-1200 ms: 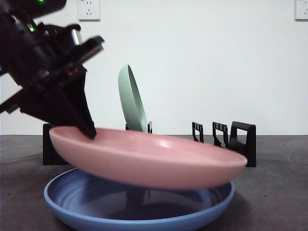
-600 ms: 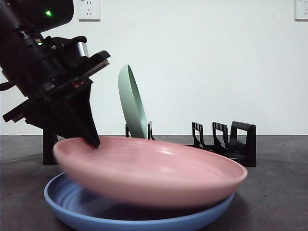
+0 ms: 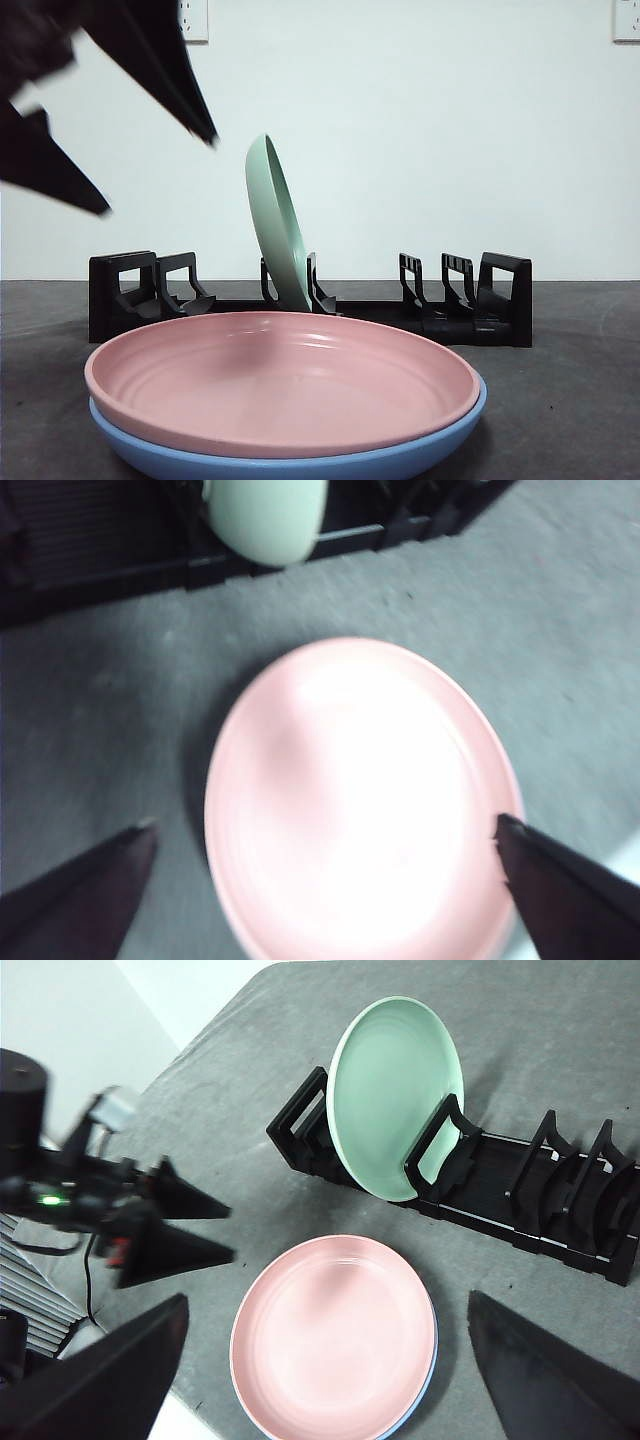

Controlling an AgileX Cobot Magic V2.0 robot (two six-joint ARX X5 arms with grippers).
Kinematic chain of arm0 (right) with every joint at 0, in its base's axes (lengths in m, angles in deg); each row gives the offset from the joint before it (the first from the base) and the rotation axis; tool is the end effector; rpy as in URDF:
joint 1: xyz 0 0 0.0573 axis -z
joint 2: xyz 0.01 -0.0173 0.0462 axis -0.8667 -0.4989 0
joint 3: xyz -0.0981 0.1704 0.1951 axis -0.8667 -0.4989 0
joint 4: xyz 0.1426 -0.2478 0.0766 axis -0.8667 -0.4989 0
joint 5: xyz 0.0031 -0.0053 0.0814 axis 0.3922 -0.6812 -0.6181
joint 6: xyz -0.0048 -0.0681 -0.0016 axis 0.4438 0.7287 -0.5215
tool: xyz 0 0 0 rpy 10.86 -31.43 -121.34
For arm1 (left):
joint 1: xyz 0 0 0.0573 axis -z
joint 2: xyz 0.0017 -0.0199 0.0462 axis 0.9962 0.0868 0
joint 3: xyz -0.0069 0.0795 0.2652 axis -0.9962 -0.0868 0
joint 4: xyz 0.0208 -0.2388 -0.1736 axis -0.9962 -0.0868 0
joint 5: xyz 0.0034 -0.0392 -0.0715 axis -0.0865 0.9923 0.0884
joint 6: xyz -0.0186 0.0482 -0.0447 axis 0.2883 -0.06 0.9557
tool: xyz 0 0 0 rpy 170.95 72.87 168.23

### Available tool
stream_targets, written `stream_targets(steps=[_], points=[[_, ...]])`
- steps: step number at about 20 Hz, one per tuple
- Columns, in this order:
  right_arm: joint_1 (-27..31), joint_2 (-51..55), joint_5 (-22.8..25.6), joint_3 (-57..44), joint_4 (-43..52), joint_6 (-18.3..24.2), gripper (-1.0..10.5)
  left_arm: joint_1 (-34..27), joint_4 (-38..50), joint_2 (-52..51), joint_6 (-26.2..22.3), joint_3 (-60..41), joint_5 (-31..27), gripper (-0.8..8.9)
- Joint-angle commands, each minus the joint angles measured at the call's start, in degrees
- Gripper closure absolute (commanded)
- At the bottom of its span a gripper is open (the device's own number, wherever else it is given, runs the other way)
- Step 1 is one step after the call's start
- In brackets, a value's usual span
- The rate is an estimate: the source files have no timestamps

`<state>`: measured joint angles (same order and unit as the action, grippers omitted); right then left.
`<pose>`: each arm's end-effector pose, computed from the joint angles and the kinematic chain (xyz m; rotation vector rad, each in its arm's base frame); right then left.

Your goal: Place the plate

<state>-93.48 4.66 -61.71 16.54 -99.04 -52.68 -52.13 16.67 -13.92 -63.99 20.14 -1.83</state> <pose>0.1209 0.0937 0.4053 0.2418 0.5928 0.7103 0.2099 -0.1510 0.2503 -0.1478 0.8964 -0.6562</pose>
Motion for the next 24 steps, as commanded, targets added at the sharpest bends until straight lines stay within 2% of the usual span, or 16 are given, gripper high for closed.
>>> stream_targets(steps=[1,5,9,14,17,24], points=[[-0.5,-0.3,0.2,0.7,0.3,-0.2,5.0,0.5,-4.4,-4.3,0.0,3.7,0.1,2.04],[-0.5,-0.3,-0.2,0.7,0.3,-0.2,5.0,0.5,-15.0,-11.0,-0.7,11.8,-1.7,2.05],[-0.5,-0.3,-0.2,0.7,0.3,-0.1,5.0,0.5,-25.8,-14.8,-2.2,20.3,-12.2,2.07],[-0.5,-0.3,-0.5,0.7,0.8,-0.1,5.0,0.5,-33.1,-17.4,-2.1,25.4,-22.4,2.23],[-0.5,-1.1,-1.3,0.7,0.8,-0.1,5.0,0.5,-34.1,-17.8,-2.2,25.4,-24.5,2.23],[-0.6,-8.9,-11.2,0.7,7.8,-2.1,5.0,0.5,-34.3,-18.0,-3.4,25.4,-24.6,2.23]])
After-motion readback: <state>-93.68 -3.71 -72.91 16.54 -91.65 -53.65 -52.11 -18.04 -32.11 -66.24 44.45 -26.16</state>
